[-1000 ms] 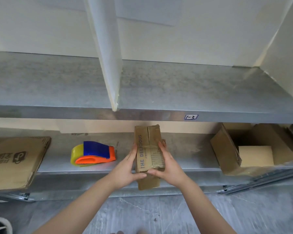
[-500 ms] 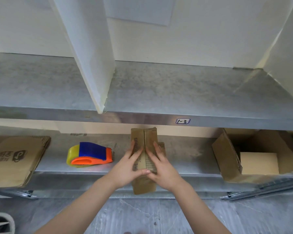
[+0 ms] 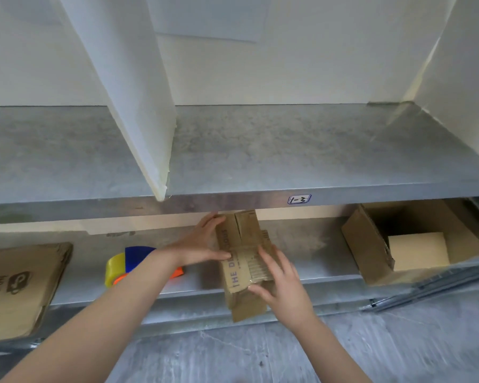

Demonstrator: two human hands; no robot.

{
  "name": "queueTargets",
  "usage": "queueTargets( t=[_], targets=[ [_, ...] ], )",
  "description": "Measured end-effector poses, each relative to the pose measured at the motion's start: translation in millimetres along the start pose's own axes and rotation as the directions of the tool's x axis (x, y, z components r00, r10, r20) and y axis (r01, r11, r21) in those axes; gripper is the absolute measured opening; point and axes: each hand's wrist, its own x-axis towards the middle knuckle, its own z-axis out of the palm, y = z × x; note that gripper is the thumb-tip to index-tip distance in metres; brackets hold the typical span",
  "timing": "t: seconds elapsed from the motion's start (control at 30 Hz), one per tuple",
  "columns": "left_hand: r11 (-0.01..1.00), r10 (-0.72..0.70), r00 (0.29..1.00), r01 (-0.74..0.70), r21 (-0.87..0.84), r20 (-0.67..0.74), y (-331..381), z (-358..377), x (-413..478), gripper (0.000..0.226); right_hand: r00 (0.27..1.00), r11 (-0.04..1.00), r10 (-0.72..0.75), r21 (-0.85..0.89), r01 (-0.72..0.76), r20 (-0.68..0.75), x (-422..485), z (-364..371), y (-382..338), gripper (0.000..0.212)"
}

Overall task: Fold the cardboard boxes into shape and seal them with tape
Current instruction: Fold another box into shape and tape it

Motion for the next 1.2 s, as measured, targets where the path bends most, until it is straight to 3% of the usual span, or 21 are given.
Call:
queueTargets(
  t=[0.07, 0.13, 0.27, 0.37, 0.4, 0.47, 0.57, 0.67, 0.8, 0.9, 1.07, 1.13, 1.2],
  targets=[
    [0.997, 0.004, 0.996, -0.011, -0.079, -0.087, -1.6, 0.0, 0.2, 0.081, 0.984, 0.991, 0.113, 0.089, -0.101, -0.135, -8.3, 5.1, -0.1, 0.095],
    [0.992, -0.04, 0.985, 0.019, -0.124, -0.17, -5.1, 3.8, -4.4, 0.077, 0.95, 0.957, 0.25, 0.194, -0.215, -0.184, -14.5, 8.3, -0.4, 0.088],
    [0.994, -0.096, 0.945, 0.108, 0.022, -0.313, -12.1, 25.2, -19.5, 0.058, 0.871, 0.775, 0.488, 0.486, -0.404, -0.055, -21.7, 15.8, -3.0, 0.043],
    [0.98, -0.183, 0.899, 0.201, 0.005, -0.397, -11.2, 37.8, -28.3, 0.05, 0.834, 0.638, 0.551, 0.623, -0.454, 0.044, -21.2, 13.1, -6.0, 0.043],
    [0.975, -0.22, 0.884, 0.209, -0.072, -0.412, -9.4, 38.2, -30.1, 0.05, 0.833, 0.619, 0.549, 0.636, -0.461, 0.07, -21.7, 12.0, -7.7, 0.053],
    [0.97, -0.232, 0.876, 0.176, -0.169, -0.422, -5.4, 37.9, -34.3, 0.057, 0.872, 0.703, 0.484, 0.564, -0.434, 0.068, -23.8, 8.2, -12.0, 0.065],
    [0.989, -0.146, 0.898, 0.119, -0.09, -0.416, -5.1, 41.0, -43.5, 0.061, 0.901, 0.791, 0.434, 0.47, -0.391, 0.019, -27.4, 5.7, -13.1, 0.078],
    [0.986, -0.157, 0.9, 0.119, -0.117, -0.407, -12.2, 50.1, -49.7, 0.057, 0.905, 0.766, 0.425, 0.53, -0.365, 0.009, -26.2, 0.9, -16.5, 0.054],
    [0.952, -0.242, 0.898, 0.146, -0.27, -0.367, -9.0, 52.2, -46.8, 0.048, 0.903, 0.702, 0.43, 0.628, -0.335, 0.0, -25.2, -12.4, -18.3, 0.066],
    [0.924, -0.255, 0.903, 0.123, -0.361, -0.346, 0.2, 50.3, -54.6, 0.053, 0.913, 0.674, 0.404, 0.692, -0.257, -0.055, -27.7, -26.9, -19.1, 0.042],
    [0.873, -0.23, 0.908, 0.034, -0.486, -0.35, 8.7, 46.5, -64.5, 0.073, 0.918, 0.745, 0.33, 0.657, -0.111, -0.22, -26.4, -39.6, -32.6, 0.005],
    [0.859, -0.253, 0.898, 0.038, -0.511, -0.359, 8.7, 47.9, -63.4, 0.075, 0.911, 0.787, 0.296, 0.614, -0.062, -0.287, -25.6, -38.4, -38.7, 0.002],
    [0.848, -0.291, 0.9, 0.086, -0.523, -0.324, 7.2, 51.0, -63.9, 0.064, 0.918, 0.763, 0.302, 0.642, -0.07, -0.259, -25.8, -29.7, -38.4, 0.018]
  ],
)
